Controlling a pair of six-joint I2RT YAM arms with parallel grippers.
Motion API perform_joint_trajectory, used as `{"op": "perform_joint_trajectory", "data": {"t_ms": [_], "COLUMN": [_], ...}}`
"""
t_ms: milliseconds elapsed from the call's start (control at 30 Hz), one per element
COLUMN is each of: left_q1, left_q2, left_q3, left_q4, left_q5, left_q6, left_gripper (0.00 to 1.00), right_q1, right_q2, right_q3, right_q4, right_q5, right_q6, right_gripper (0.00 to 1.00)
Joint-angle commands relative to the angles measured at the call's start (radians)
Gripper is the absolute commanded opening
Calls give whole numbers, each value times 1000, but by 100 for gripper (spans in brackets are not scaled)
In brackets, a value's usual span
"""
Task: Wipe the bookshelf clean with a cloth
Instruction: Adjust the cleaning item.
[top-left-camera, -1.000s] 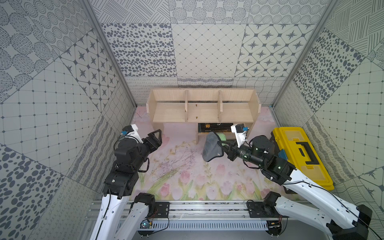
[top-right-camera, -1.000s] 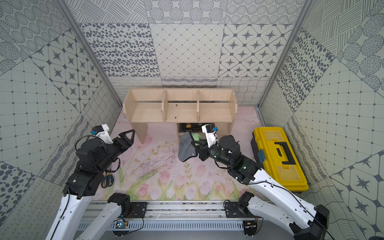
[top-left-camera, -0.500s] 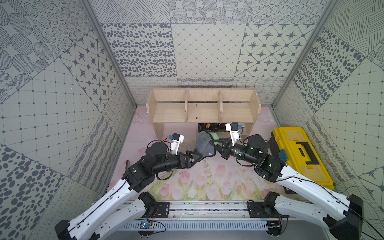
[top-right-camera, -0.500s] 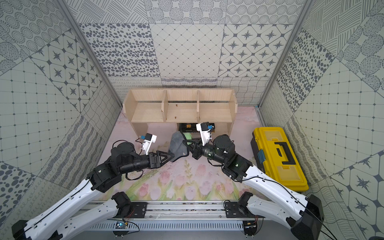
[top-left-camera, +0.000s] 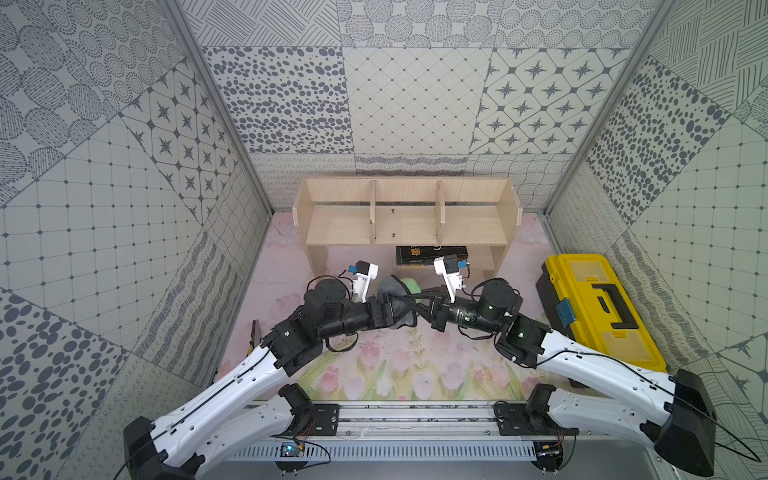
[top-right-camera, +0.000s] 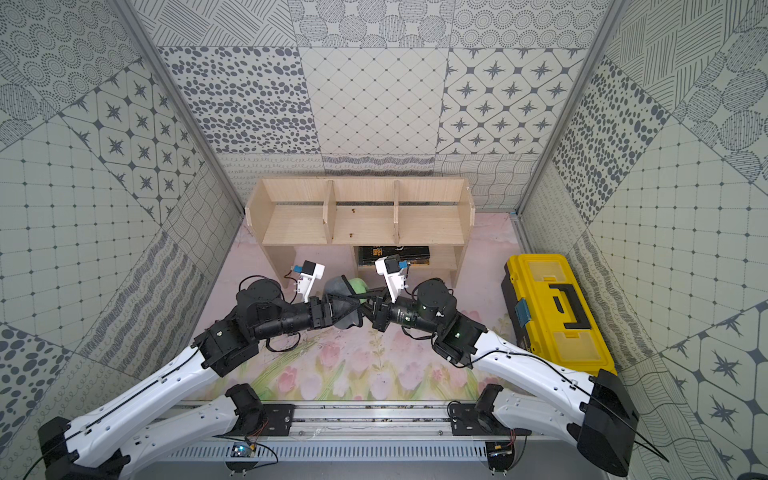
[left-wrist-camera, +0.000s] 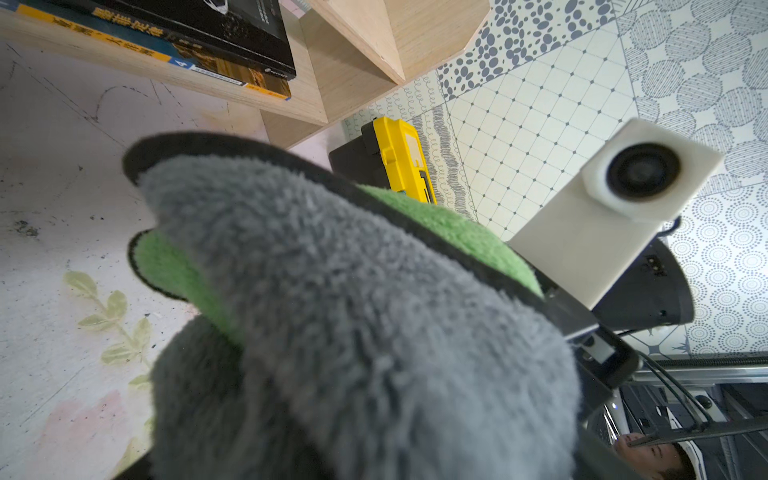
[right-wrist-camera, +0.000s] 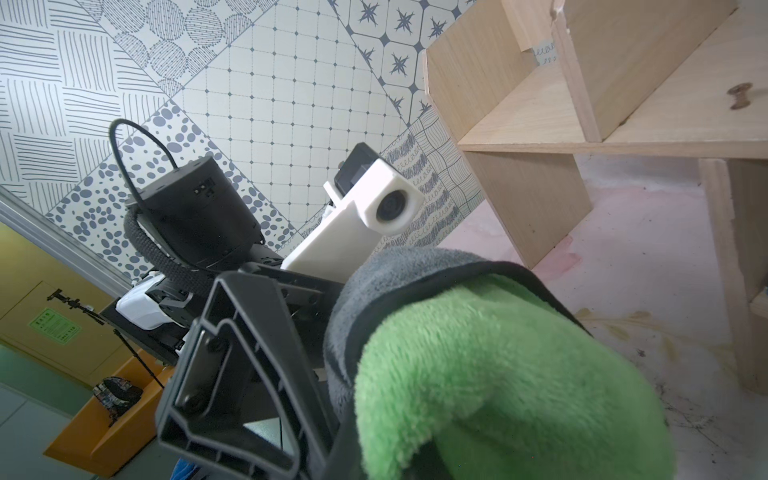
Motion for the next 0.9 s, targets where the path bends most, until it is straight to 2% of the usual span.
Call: {"op": "perform_joint_trajectory", "data": {"t_ms": [0, 67, 200, 233, 267, 333, 367, 400, 500, 533, 567, 667, 767, 867], "left_q1": [2, 2, 3, 3, 4, 4, 5, 6, 19, 26, 36, 87, 144, 152], "left_q2": [-59, -57, -27, -27, -29, -41, -45, -48, -54, -54, -54, -27, 50, 120], "left_q3": [-27, -28, -25, -31, -34, -37, -34, -30, -13, 1, 11, 47, 111, 171], "left_q4": [190, 207, 238, 254, 262, 258, 243, 226, 180, 145, 117, 63, 23, -17], "left_q5": [-158, -151, -128, -131, -139, -161, -173, -186, -186, -186, -187, -122, 75, 243], "left_q6": [-16, -22, -50, -59, -66, -77, -77, -75, -51, -42, -36, -34, -6, 44], "left_gripper": [84, 67, 49, 38, 31, 8, 0, 0, 0, 0, 0, 0, 0, 0], "right_q1": [22, 37, 71, 76, 79, 80, 80, 80, 80, 81, 84, 130, 187, 197], "right_q2": [15, 30, 62, 63, 62, 54, 45, 29, -52, -81, -108, -153, -143, -159], "right_q3": [-41, -44, -33, -38, -42, -41, -37, -35, -32, -23, -15, 12, 73, 104], "right_q4": [104, 111, 97, 101, 105, 98, 79, 46, -100, -170, -232, -360, -465, -492], "right_q5": [-79, -88, -91, -79, -72, -63, -52, -27, 131, 196, 256, 386, 493, 584], "right_q6": [34, 36, 20, 21, 24, 20, 13, -4, -58, -83, -109, -191, -287, -352], "right_gripper": [0, 0, 0, 0, 0, 1, 5, 15, 56, 80, 97, 97, 97, 97]}}
